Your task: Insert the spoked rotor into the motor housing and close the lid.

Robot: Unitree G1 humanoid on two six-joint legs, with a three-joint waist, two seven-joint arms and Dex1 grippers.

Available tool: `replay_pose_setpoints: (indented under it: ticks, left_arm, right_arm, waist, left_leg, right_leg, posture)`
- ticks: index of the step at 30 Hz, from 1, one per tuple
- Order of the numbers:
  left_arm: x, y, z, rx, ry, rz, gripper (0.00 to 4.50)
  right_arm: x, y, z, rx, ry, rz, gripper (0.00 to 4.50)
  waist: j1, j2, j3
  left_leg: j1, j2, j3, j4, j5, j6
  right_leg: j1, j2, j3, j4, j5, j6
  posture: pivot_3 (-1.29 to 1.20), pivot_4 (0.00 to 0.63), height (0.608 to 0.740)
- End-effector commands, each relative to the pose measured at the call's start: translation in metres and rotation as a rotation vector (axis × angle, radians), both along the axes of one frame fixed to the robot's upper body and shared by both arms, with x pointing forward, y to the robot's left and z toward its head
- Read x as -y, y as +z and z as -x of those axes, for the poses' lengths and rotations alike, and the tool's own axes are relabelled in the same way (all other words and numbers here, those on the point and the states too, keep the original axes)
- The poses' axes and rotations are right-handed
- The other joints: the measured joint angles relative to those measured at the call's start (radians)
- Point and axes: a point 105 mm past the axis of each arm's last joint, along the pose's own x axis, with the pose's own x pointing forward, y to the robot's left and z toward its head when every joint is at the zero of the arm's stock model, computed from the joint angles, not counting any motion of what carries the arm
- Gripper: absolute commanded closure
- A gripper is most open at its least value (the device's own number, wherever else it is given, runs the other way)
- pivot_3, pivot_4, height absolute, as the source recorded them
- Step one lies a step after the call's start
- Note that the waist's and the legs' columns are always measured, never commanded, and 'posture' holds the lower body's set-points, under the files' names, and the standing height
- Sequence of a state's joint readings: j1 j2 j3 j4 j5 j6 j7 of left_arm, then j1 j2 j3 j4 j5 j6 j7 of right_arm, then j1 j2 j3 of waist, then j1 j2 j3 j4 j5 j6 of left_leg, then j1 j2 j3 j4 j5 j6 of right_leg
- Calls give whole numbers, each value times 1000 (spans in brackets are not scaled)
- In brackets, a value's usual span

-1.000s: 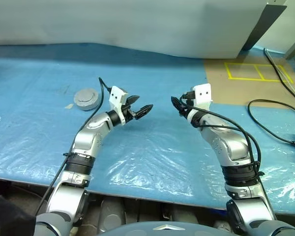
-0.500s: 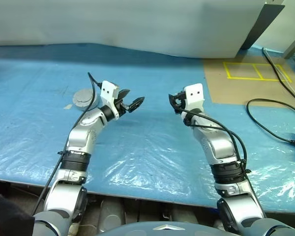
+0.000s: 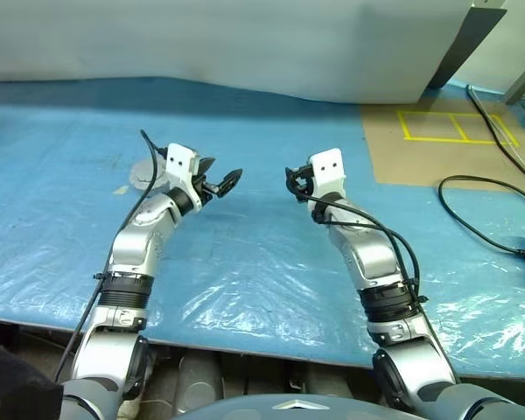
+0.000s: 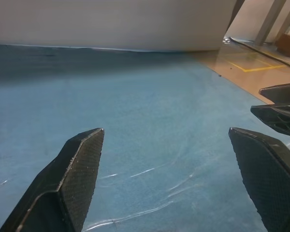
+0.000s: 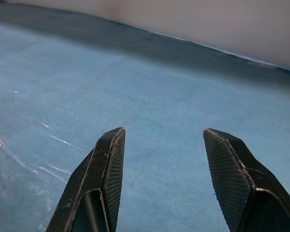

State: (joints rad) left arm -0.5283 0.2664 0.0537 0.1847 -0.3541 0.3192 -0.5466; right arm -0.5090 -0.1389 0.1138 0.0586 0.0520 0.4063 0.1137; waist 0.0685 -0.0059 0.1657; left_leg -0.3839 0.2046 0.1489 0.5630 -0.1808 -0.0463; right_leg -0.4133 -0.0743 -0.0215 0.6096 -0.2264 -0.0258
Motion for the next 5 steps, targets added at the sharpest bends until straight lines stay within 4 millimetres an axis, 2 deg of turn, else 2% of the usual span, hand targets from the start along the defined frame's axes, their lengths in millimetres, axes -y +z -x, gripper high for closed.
replay_pose_setpoints:
  ticks: [1, 5]
  left_arm:
    - [-4, 11, 2, 44, 17, 0, 163]
    - [-5, 11, 3, 48, 25, -1, 163]
  right_arm:
    - [-5, 22, -2, 97, 3, 1, 1833]
    - [-1, 23, -4, 112, -28, 11, 1833]
  waist:
    - [0, 0, 0]
    - [0, 0, 0]
  left_leg:
    - [0, 0, 0, 0, 0, 0]
    - [0, 0, 0, 0, 0, 0]
  right_leg:
    - [0, 0, 0, 0, 0, 0]
    - [0, 0, 0, 1, 0, 0]
  posture:
    - [0, 150, 740]
    - [0, 150, 740]
